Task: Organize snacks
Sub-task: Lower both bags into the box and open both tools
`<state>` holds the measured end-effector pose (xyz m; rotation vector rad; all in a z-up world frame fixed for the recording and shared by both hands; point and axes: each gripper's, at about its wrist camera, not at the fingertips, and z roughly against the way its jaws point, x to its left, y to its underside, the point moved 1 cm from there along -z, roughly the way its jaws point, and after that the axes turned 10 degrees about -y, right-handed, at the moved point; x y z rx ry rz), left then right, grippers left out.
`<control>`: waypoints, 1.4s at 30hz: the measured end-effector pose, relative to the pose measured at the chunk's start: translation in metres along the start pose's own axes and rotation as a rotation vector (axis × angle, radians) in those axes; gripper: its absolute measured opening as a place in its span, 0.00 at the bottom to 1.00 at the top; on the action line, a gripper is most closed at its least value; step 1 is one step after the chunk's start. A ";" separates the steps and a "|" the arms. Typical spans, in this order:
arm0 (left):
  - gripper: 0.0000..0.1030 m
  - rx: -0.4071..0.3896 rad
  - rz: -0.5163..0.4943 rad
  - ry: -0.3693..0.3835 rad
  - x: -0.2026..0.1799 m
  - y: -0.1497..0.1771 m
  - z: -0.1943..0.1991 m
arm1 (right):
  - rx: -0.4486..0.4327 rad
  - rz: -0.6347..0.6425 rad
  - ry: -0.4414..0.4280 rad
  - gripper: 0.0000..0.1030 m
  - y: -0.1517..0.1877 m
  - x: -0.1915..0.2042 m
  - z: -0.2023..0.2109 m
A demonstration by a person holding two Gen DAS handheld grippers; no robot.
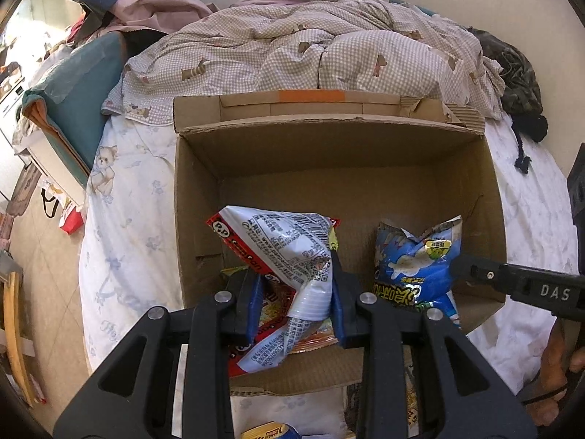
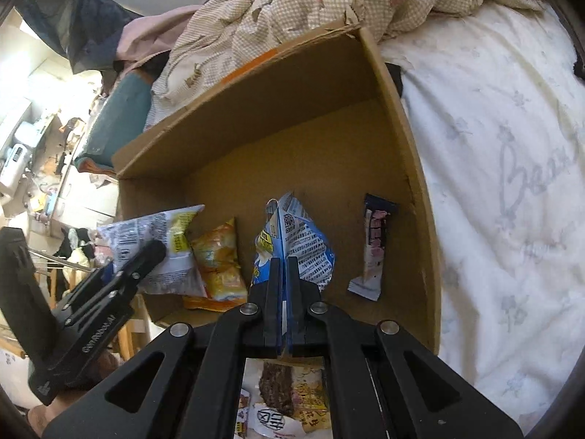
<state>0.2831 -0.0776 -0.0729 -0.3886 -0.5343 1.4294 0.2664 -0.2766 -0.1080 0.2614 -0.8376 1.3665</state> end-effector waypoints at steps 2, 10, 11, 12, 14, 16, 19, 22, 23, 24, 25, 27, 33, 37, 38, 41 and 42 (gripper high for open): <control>0.27 -0.001 0.002 -0.003 0.001 0.000 0.000 | -0.005 0.001 0.016 0.02 -0.001 -0.001 0.001; 0.28 0.003 0.004 -0.004 0.003 0.000 -0.004 | -0.046 0.095 0.168 0.06 -0.001 0.007 0.008; 0.28 0.003 0.001 -0.002 0.002 0.000 -0.004 | -0.054 0.107 0.192 0.06 -0.002 0.008 0.010; 0.28 0.003 -0.001 -0.001 0.002 0.000 -0.004 | -0.065 0.120 0.213 0.06 -0.002 0.009 0.011; 0.30 0.006 -0.004 0.001 0.001 0.000 -0.003 | -0.085 0.137 0.249 0.07 -0.004 0.011 0.015; 0.40 0.016 -0.001 0.009 0.001 0.000 -0.003 | -0.108 0.136 0.245 0.18 -0.005 0.012 0.019; 0.65 0.010 0.014 0.029 0.001 -0.001 0.001 | -0.144 0.115 0.196 0.63 -0.006 0.011 0.027; 0.79 -0.020 0.019 0.025 0.001 -0.002 0.007 | -0.177 0.121 0.193 0.66 -0.007 0.014 0.031; 0.81 -0.030 0.016 0.020 0.001 -0.003 0.009 | -0.170 0.122 0.191 0.66 -0.007 0.015 0.031; 0.81 -0.039 0.012 0.012 0.000 -0.003 0.011 | -0.165 0.118 0.186 0.66 -0.008 0.015 0.029; 0.81 -0.043 0.008 0.008 0.000 -0.004 0.011 | -0.161 0.108 0.177 0.66 -0.008 0.014 0.029; 0.81 -0.042 0.005 0.005 0.001 -0.004 0.011 | -0.155 0.104 0.171 0.66 -0.010 0.015 0.028; 0.81 -0.030 0.020 0.003 0.004 -0.003 0.010 | -0.157 0.112 0.171 0.66 -0.009 0.017 0.027; 0.81 -0.031 0.023 -0.001 0.006 -0.002 0.011 | -0.162 0.110 0.165 0.66 -0.009 0.018 0.029; 0.81 -0.033 0.025 -0.001 0.006 -0.002 0.012 | -0.162 0.106 0.162 0.66 -0.008 0.019 0.030; 0.81 -0.039 0.029 -0.001 0.010 0.001 0.016 | -0.166 0.094 0.150 0.66 -0.006 0.019 0.032; 0.81 -0.042 0.030 0.006 0.012 0.002 0.018 | -0.167 0.091 0.148 0.66 -0.006 0.019 0.033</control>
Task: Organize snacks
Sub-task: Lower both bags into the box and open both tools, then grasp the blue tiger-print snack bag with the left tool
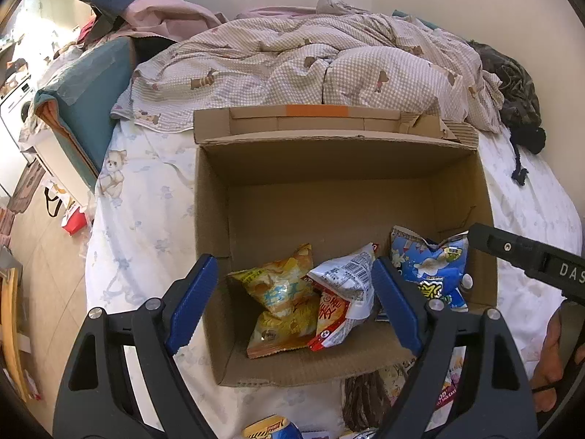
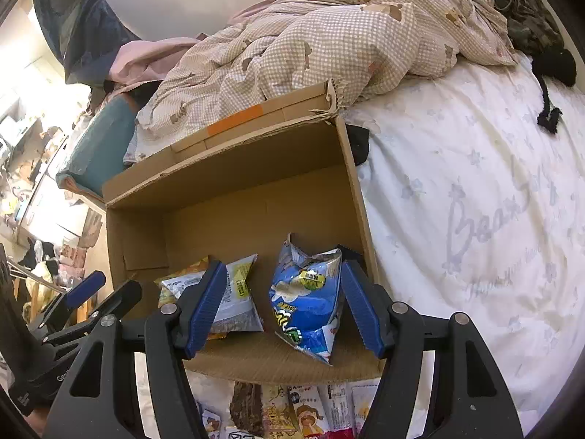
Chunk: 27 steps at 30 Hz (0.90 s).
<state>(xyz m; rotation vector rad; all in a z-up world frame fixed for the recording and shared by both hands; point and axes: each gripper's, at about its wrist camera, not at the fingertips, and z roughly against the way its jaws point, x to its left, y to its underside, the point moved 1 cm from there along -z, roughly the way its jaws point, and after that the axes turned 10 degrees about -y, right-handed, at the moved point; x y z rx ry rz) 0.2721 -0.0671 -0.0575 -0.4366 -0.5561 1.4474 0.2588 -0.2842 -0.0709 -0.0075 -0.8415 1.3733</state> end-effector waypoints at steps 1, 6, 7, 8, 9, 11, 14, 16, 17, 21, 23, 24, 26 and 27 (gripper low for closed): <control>0.81 -0.003 0.004 0.008 0.002 0.001 0.002 | 0.002 -0.004 -0.003 0.66 0.001 0.000 0.001; 0.81 -0.020 0.030 -0.023 0.015 0.005 0.015 | 0.010 0.015 -0.011 0.66 0.008 0.005 0.010; 0.81 -0.029 0.033 -0.032 0.017 0.005 0.019 | 0.009 0.017 -0.010 0.66 0.010 0.007 0.012; 0.81 -0.044 0.033 -0.045 0.020 0.006 0.024 | 0.008 0.020 -0.011 0.66 0.013 0.008 0.015; 0.81 -0.051 0.032 -0.054 0.023 0.007 0.027 | 0.006 0.023 -0.013 0.66 0.015 0.009 0.018; 0.81 -0.062 0.036 -0.061 0.028 0.009 0.035 | 0.001 0.035 -0.011 0.66 0.020 0.013 0.025; 0.81 -0.051 0.055 -0.058 0.039 0.018 0.045 | -0.005 0.044 -0.009 0.66 0.031 0.015 0.035; 0.81 -0.042 0.063 -0.051 0.044 0.023 0.049 | 0.002 0.031 -0.015 0.66 0.039 0.014 0.040; 0.81 -0.039 0.066 -0.050 0.046 0.026 0.052 | 0.005 0.023 -0.021 0.66 0.043 0.014 0.042; 0.81 -0.037 0.076 -0.044 0.052 0.036 0.064 | 0.012 0.009 -0.023 0.66 0.055 0.014 0.047; 0.81 -0.041 0.072 -0.042 0.053 0.042 0.071 | 0.014 0.004 -0.025 0.66 0.061 0.014 0.051; 0.81 -0.041 0.073 -0.038 0.055 0.044 0.074 | 0.015 0.002 -0.028 0.66 0.064 0.014 0.052; 0.81 -0.033 0.082 -0.030 0.058 0.051 0.078 | 0.020 -0.004 -0.031 0.66 0.070 0.014 0.055; 0.81 -0.029 0.086 -0.031 0.059 0.054 0.080 | 0.022 -0.007 -0.033 0.66 0.073 0.015 0.057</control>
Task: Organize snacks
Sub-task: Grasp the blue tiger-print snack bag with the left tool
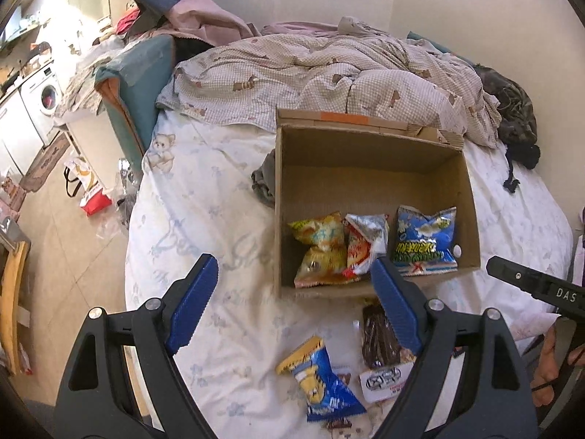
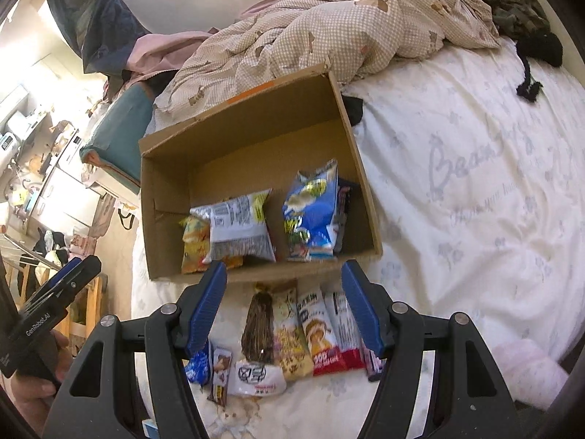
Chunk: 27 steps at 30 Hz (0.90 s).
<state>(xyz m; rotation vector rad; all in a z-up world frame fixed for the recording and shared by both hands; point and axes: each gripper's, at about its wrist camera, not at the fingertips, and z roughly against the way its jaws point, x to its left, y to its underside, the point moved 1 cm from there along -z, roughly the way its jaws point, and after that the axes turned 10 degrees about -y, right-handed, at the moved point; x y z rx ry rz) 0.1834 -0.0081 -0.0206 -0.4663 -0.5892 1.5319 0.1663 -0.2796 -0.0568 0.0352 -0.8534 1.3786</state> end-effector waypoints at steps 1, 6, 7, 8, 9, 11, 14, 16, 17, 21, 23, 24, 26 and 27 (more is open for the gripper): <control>0.81 0.006 0.005 -0.003 0.002 0.003 0.001 | 0.001 -0.002 -0.002 0.66 0.003 0.001 0.001; 0.81 0.061 0.045 0.000 0.012 0.018 0.000 | 0.007 -0.009 -0.020 0.66 0.018 0.005 0.008; 0.81 0.069 0.057 -0.002 0.015 0.021 0.000 | 0.012 -0.009 -0.022 0.66 0.021 0.006 0.009; 0.81 0.085 0.072 -0.006 0.018 0.024 -0.001 | 0.015 -0.008 -0.020 0.66 0.024 0.007 0.009; 0.81 0.095 0.078 -0.006 0.019 0.026 -0.002 | 0.018 -0.007 -0.014 0.66 0.026 0.007 0.009; 0.81 0.111 0.085 -0.010 0.021 0.031 -0.004 | 0.028 -0.004 0.016 0.66 0.029 0.007 0.009; 0.81 0.124 0.086 -0.022 0.021 0.037 -0.004 | 0.041 -0.024 0.027 0.66 0.034 0.004 0.007; 0.84 0.139 0.089 -0.019 0.020 0.040 -0.006 | 0.050 -0.045 0.015 0.66 0.036 0.002 0.006; 0.89 0.156 0.091 -0.018 0.018 0.042 -0.008 | 0.054 -0.049 0.013 0.66 0.038 0.001 0.005; 0.91 0.225 0.080 -0.002 0.012 0.050 -0.021 | 0.065 -0.056 0.017 0.66 0.040 0.000 0.003; 0.91 0.299 0.075 0.017 0.006 0.058 -0.035 | 0.064 -0.065 0.015 0.66 0.040 -0.001 0.004; 0.91 0.328 0.084 0.020 0.005 0.063 -0.041 | 0.065 -0.075 0.011 0.66 0.040 -0.002 0.004; 0.91 0.395 0.106 0.021 0.002 0.073 -0.055 | 0.066 -0.088 0.003 0.66 0.039 -0.004 0.003; 0.91 0.433 0.115 0.021 -0.002 0.079 -0.062 | 0.066 -0.091 0.003 0.66 0.039 -0.005 0.003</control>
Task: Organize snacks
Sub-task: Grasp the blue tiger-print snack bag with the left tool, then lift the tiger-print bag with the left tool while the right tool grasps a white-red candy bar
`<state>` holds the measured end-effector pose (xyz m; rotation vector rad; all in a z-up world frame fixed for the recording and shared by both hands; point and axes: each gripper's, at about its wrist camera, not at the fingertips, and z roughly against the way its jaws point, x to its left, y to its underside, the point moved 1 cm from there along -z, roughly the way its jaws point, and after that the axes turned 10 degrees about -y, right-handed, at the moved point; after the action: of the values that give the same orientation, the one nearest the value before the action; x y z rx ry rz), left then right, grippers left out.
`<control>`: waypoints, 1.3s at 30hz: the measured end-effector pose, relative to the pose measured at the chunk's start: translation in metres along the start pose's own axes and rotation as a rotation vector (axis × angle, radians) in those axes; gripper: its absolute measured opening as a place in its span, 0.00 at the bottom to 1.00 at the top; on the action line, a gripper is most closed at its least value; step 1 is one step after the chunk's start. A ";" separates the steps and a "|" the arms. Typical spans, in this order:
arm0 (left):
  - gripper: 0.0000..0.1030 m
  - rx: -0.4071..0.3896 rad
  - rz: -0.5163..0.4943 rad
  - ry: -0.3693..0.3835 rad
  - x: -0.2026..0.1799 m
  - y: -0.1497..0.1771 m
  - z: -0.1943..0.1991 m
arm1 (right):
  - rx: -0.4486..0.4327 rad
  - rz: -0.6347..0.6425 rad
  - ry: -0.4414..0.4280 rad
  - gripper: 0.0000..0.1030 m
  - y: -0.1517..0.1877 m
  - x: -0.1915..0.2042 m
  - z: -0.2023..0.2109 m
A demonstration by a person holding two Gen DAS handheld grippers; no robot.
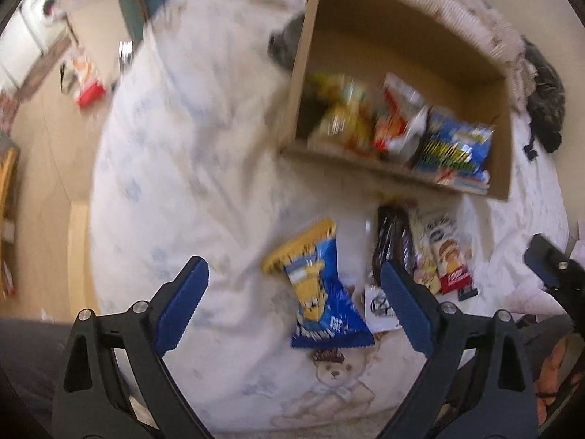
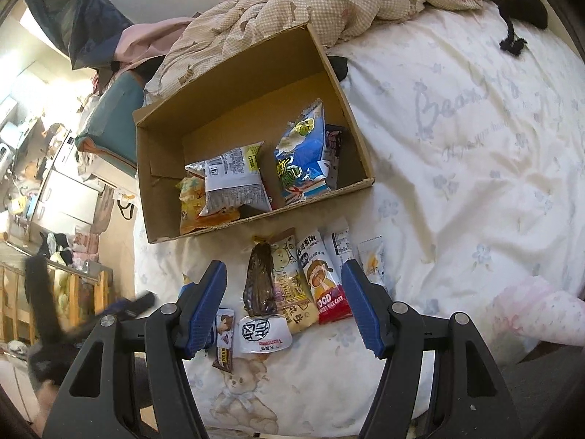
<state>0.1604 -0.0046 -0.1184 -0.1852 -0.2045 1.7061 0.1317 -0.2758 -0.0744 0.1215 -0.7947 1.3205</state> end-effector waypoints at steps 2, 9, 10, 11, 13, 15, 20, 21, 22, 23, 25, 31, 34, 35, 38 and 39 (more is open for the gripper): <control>0.91 0.056 -0.006 -0.007 -0.009 0.005 -0.014 | -0.002 -0.003 0.003 0.66 -0.001 -0.001 0.000; 0.89 0.131 -0.067 -0.046 -0.034 0.017 -0.050 | -0.012 -0.039 0.008 0.66 -0.003 -0.011 0.004; 0.87 0.140 -0.059 -0.046 -0.034 0.017 -0.053 | -0.013 -0.049 0.006 0.66 -0.004 -0.014 0.004; 0.82 0.147 -0.053 -0.053 -0.033 0.018 -0.056 | -0.012 -0.059 0.004 0.66 -0.004 -0.016 0.004; 0.72 0.161 -0.064 -0.067 -0.034 0.021 -0.060 | -0.011 -0.075 0.002 0.66 -0.005 -0.019 0.003; 0.46 0.166 -0.074 -0.059 -0.034 0.021 -0.061 | -0.011 -0.084 0.008 0.66 -0.006 -0.020 0.002; 0.23 0.122 -0.118 -0.070 -0.034 0.023 -0.044 | -0.020 -0.091 0.021 0.66 -0.008 -0.022 0.002; 0.23 0.114 -0.117 -0.054 -0.033 0.023 -0.038 | -0.019 -0.093 0.021 0.66 -0.008 -0.023 0.002; 0.23 0.099 -0.118 -0.048 -0.032 0.023 -0.031 | -0.017 -0.096 0.022 0.66 -0.008 -0.023 0.002; 0.23 0.080 -0.119 -0.047 -0.032 0.023 -0.023 | -0.015 -0.098 0.024 0.66 -0.007 -0.024 0.001; 0.23 0.046 -0.113 -0.028 -0.028 0.022 -0.006 | -0.014 -0.097 0.019 0.66 -0.007 -0.024 0.001; 0.23 -0.040 -0.086 -0.039 -0.015 0.015 0.022 | 0.001 -0.043 0.086 0.66 -0.005 -0.017 -0.006; 0.23 -0.042 -0.083 -0.056 -0.011 0.013 0.021 | 0.027 0.007 0.148 0.66 -0.003 -0.012 -0.018; 0.23 -0.037 -0.078 -0.052 -0.011 0.012 0.020 | 0.040 0.017 0.161 0.66 -0.003 -0.011 -0.022; 0.23 -0.035 -0.060 -0.044 -0.009 0.010 0.021 | 0.073 0.033 0.193 0.66 -0.001 -0.012 -0.033; 0.23 -0.039 -0.055 -0.039 -0.008 0.010 0.022 | 0.086 0.037 0.208 0.66 -0.001 -0.012 -0.037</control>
<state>0.1472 -0.0147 -0.0997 -0.1737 -0.2697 1.6525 0.1491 -0.2672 -0.1086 0.0366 -0.5666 1.3776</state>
